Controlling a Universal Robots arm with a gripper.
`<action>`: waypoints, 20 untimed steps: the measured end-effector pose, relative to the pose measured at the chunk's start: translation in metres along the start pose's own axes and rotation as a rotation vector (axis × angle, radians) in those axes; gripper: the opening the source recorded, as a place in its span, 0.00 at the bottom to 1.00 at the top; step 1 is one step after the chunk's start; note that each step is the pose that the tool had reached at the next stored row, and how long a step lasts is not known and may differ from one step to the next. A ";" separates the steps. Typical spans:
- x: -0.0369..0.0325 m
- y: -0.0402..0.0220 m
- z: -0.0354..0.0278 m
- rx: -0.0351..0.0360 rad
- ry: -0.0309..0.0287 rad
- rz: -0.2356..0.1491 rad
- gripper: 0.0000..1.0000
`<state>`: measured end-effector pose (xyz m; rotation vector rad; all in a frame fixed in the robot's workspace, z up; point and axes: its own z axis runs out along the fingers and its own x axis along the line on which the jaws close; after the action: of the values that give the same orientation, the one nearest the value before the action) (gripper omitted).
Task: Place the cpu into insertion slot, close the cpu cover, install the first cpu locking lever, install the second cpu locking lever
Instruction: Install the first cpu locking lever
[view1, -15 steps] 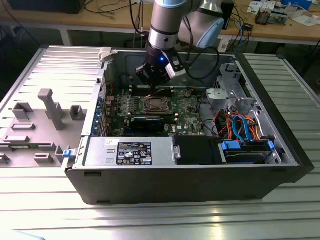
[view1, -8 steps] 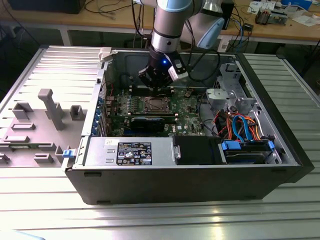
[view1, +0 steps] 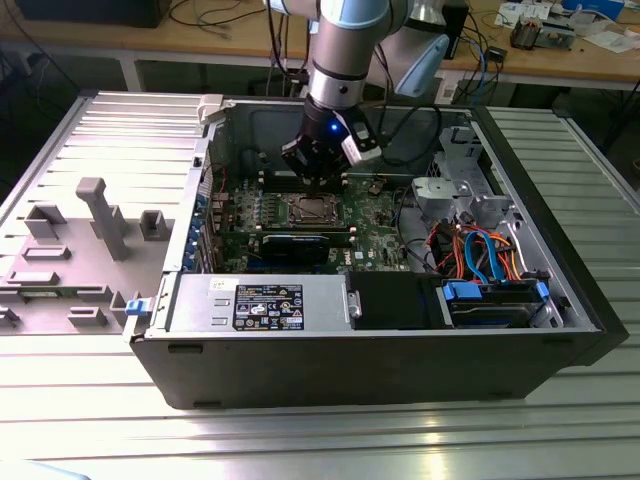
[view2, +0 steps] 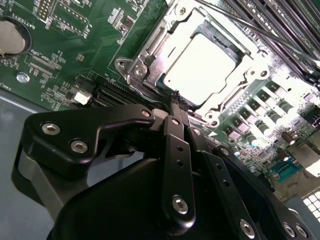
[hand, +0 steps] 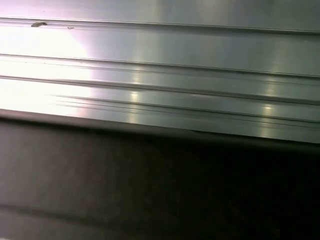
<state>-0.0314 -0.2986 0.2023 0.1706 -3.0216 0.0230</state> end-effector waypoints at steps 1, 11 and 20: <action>-0.0009 -0.0001 0.0003 0.0014 0.0003 0.000 0.11; -0.0142 0.0017 0.0000 0.0098 0.0021 -0.006 0.11; -0.0133 0.0061 -0.0194 0.0106 0.0004 -0.011 0.11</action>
<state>-0.0168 -0.2906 0.2199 0.1888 -3.0205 0.0381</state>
